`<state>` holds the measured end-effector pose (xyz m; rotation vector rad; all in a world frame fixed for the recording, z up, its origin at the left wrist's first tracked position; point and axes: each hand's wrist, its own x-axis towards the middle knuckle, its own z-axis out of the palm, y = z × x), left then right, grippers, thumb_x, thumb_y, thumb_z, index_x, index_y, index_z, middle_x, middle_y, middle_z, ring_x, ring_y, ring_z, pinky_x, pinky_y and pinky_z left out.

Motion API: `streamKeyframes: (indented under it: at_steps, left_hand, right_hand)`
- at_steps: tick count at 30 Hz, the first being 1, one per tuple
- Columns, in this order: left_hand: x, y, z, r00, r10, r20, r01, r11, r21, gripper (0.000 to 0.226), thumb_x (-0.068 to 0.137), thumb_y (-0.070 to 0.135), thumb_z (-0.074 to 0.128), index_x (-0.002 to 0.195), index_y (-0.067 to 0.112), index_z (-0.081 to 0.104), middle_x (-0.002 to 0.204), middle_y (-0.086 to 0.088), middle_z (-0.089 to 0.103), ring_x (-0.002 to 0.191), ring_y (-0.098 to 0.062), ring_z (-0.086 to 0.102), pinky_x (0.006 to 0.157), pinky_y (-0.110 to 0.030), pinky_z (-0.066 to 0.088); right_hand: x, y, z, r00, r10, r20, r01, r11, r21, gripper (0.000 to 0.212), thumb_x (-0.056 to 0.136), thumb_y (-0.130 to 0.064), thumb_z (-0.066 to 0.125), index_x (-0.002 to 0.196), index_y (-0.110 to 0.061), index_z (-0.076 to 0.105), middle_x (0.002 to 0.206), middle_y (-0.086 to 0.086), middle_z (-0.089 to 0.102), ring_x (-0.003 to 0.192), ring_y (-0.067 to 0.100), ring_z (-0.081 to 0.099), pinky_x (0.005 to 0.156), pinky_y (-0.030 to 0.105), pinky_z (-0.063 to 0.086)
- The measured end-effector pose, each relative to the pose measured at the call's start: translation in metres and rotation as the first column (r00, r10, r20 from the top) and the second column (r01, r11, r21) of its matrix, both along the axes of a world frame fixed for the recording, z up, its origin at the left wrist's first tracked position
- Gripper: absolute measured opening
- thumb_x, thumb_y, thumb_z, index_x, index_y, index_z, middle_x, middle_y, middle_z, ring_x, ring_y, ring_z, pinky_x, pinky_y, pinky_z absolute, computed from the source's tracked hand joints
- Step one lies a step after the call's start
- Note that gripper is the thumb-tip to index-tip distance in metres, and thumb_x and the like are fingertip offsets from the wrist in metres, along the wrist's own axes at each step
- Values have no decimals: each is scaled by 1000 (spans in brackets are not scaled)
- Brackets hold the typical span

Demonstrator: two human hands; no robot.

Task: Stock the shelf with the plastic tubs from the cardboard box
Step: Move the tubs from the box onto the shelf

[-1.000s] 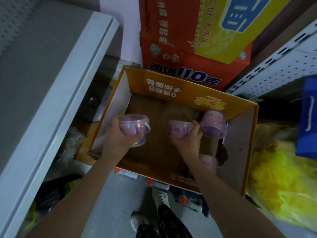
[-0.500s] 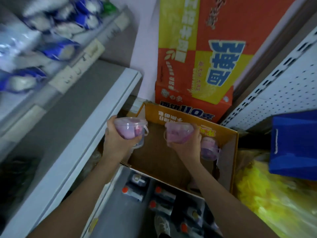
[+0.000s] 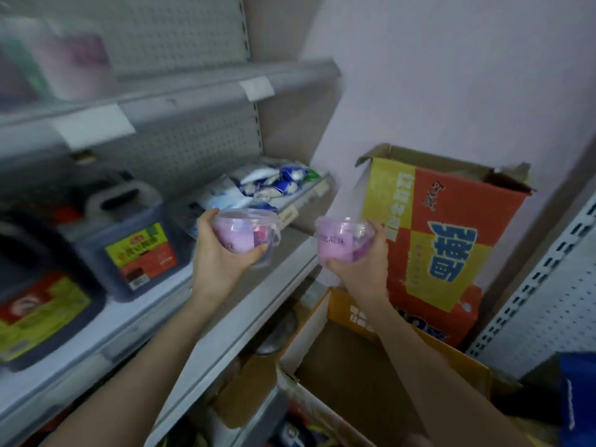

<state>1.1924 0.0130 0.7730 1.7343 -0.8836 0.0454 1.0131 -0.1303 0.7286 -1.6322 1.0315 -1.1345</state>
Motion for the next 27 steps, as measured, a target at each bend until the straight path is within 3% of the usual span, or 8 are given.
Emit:
streamKeyframes:
  at_steps: [2, 5, 6, 9, 10, 15, 19, 27]
  left_hand:
    - [8, 13, 23, 998, 47, 42, -46, 998, -40, 95, 53, 32, 89, 130, 18, 35, 126, 4, 49, 113, -9, 48, 92, -21, 38]
    - [19, 35, 57, 990, 116, 73, -109, 989, -96, 94, 55, 33, 88, 131, 24, 33, 122, 8, 47, 112, -13, 49, 92, -28, 42]
    - [22, 43, 69, 988, 138, 76, -129, 985, -112, 94, 55, 33, 87, 132, 26, 33, 122, 9, 47, 113, -14, 48, 92, -30, 42]
    - [30, 68, 103, 977, 188, 104, -169, 971, -169, 94, 56, 34, 87, 132, 30, 32, 128, 6, 48, 118, -15, 47, 96, -34, 43]
    - [32, 77, 113, 971, 208, 120, -183, 965, -188, 94, 56, 36, 87, 133, 31, 32, 129, 6, 49, 118, -15, 47, 96, -34, 43]
    - [37, 122, 162, 936, 285, 205, -219, 930, -295, 91, 58, 36, 86, 132, 29, 34, 117, 21, 46, 108, -2, 46, 92, -27, 44]
    - [44, 166, 196, 891, 381, 246, -280, 889, -362, 96, 56, 43, 84, 135, 27, 33, 131, 9, 46, 118, -10, 47, 101, -38, 43]
    - [72, 283, 224, 732, 638, 238, -530, 753, -390, 97, 57, 52, 81, 137, 32, 30, 137, 4, 46, 123, -15, 45, 103, -38, 41]
  right_hand:
    - [12, 3, 26, 998, 43, 55, -40, 998, -46, 108, 44, -29, 90, 133, -40, 30, 131, -4, 43, 118, 15, 47, 96, 33, 47]
    - [32, 10, 65, 986, 115, 121, -99, 986, -134, 111, 43, -24, 93, 134, -37, 31, 128, -4, 41, 113, 8, 46, 90, 11, 40]
    - [40, 14, 78, 980, 138, 141, -116, 982, -152, 110, 42, -24, 92, 133, -37, 32, 128, -3, 41, 113, 9, 47, 90, 11, 41]
    - [62, 29, 117, 956, 220, 195, -172, 957, -235, 108, 36, -32, 90, 127, -45, 33, 128, 0, 46, 114, 19, 52, 97, 34, 48]
    - [68, 37, 131, 947, 248, 203, -193, 947, -256, 107, 36, -32, 90, 125, -47, 33, 127, -2, 47, 115, 19, 52, 97, 36, 48]
    - [95, 78, 192, 889, 399, 226, -305, 883, -357, 107, 43, -28, 92, 131, -38, 32, 134, -4, 42, 120, 16, 44, 99, 29, 41]
    - [119, 117, 230, 840, 493, 224, -390, 838, -383, 106, 48, -23, 92, 134, -38, 30, 133, -3, 41, 118, 14, 43, 96, 27, 39]
    - [188, 215, 265, 680, 704, 206, -563, 681, -468, 101, 50, -26, 90, 129, -44, 29, 133, -6, 40, 123, 16, 42, 103, 37, 42]
